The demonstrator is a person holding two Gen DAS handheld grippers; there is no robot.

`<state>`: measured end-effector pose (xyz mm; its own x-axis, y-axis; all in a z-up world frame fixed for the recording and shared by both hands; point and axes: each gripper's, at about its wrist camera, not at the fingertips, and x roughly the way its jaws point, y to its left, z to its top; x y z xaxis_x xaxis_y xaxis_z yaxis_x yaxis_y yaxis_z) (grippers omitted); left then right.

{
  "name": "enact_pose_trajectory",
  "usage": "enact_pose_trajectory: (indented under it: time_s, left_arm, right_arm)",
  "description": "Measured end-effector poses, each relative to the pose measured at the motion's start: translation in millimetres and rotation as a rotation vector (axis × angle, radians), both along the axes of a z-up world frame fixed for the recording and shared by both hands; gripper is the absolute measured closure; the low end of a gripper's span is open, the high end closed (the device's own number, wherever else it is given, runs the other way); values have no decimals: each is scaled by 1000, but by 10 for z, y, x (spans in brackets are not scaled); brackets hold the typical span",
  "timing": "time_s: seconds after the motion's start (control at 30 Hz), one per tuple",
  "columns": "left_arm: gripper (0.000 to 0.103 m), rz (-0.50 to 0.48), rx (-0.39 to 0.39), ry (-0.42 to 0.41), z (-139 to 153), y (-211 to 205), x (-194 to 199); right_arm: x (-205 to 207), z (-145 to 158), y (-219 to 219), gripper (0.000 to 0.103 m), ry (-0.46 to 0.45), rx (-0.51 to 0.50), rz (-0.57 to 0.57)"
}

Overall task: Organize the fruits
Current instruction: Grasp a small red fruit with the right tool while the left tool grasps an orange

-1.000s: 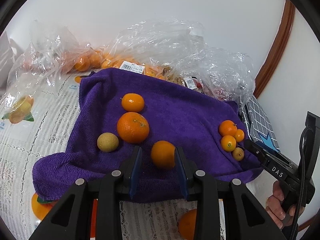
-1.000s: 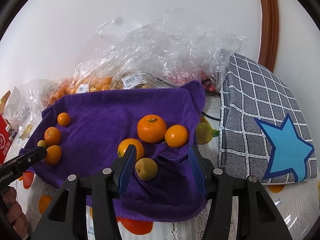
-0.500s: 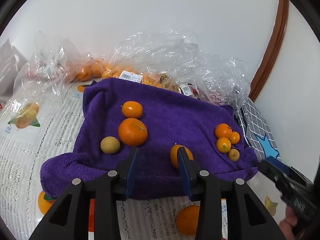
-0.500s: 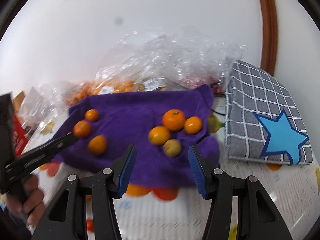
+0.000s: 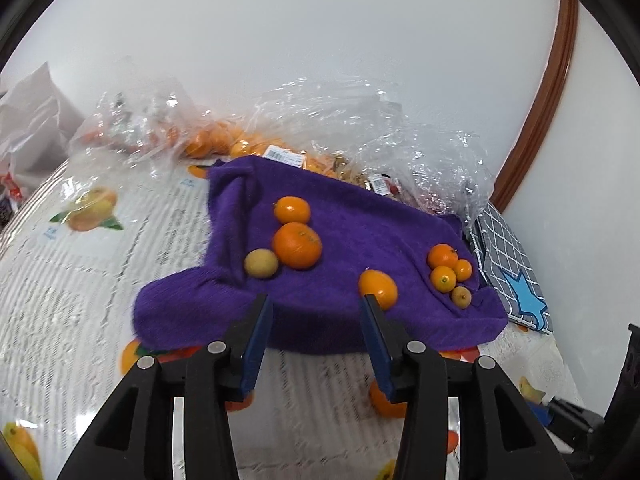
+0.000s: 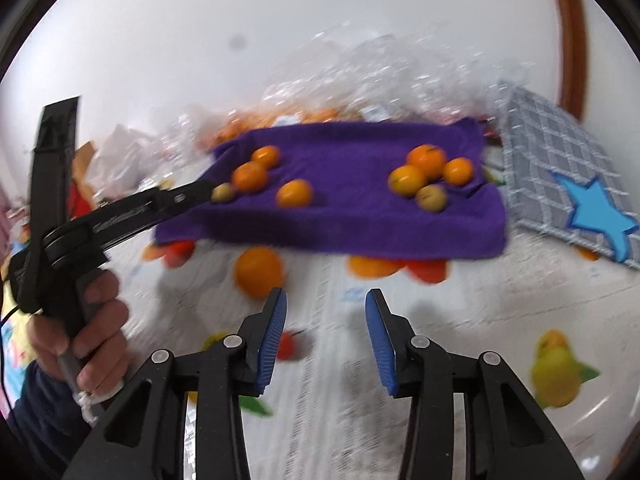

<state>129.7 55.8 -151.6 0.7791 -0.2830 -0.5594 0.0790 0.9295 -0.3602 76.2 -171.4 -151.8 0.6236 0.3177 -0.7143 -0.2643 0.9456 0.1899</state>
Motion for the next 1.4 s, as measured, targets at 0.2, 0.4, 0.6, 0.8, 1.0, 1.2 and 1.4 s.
enact_pose_trajectory:
  time_s: [0.2,0.4,0.6,0.8,1.0,1.2,1.4]
  left_arm:
    - [60,12,-13,2,4,110,-79]
    - [60,4,-22,8,-1,121,-87]
    - [60,-31,-11,8,-1,49,-104]
    - [59,-112,31,18,-22,-137,-131]
    - [49,-230,15,34,-55,-334,-174]
    - [49,-277,24,89,-139,-499,-157]
    - [49,-286,99,134,-225,-664,-88]
  right_arm:
    - [-55,-146,251,64,42,-15,74]
    - [-4,-347,332,72,97,-62,70]
    - [-34,-335,305,79,75,-73,66]
    - [10,-286,-18,79,42,-85,-13]
    - [74,-281,-501,79,30,-95,-122]
    - [45,-272,-735,79,24,-2,-161]
    - [30,-262,-717,79,16,9,-154]
